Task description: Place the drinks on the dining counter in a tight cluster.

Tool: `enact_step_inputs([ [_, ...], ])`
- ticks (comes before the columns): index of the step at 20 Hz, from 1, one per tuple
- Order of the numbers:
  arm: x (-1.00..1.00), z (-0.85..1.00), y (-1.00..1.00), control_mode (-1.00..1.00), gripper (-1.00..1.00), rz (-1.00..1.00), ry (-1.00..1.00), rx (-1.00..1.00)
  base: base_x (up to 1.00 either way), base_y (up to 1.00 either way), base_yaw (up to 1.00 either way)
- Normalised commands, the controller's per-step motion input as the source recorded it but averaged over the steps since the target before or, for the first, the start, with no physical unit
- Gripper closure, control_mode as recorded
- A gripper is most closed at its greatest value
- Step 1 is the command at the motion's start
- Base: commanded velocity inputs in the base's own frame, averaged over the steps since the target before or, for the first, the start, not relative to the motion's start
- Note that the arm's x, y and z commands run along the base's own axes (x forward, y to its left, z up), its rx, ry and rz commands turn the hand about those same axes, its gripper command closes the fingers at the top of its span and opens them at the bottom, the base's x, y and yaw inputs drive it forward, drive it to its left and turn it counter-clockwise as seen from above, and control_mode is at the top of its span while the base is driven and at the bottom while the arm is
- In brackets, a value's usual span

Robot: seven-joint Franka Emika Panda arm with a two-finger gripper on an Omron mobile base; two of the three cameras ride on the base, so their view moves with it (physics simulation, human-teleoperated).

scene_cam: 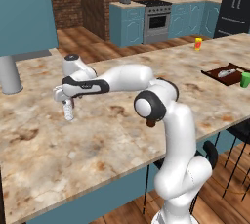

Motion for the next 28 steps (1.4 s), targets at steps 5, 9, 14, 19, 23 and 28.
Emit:
enact_step_inputs([
  [5,0.06,0.00,0.01,-1.00,-1.00,0.01,-0.02,0.01,0.00,0.00,0.00],
  [9,0.00,0.00,0.13,-1.00,-1.00,0.00,0.00,0.00,0.00,0.00,0.00],
  [14,0.02,0.00,0.20,-1.00,-1.00,0.00,0.00,0.00,0.00,0.00,0.00],
  [19,0.09,0.00,0.11,-1.00,-1.00,0.00,0.00,0.00,0.00,0.00,0.00],
  [23,0.08,-0.02,0.00,-1.00,-1.00,0.00,0.00,0.00,0.00,0.00,0.00],
  [28,0.21,-0.17,0.00,-1.00,-1.00,0.00,0.00,0.00,0.00,0.00,0.00],
])
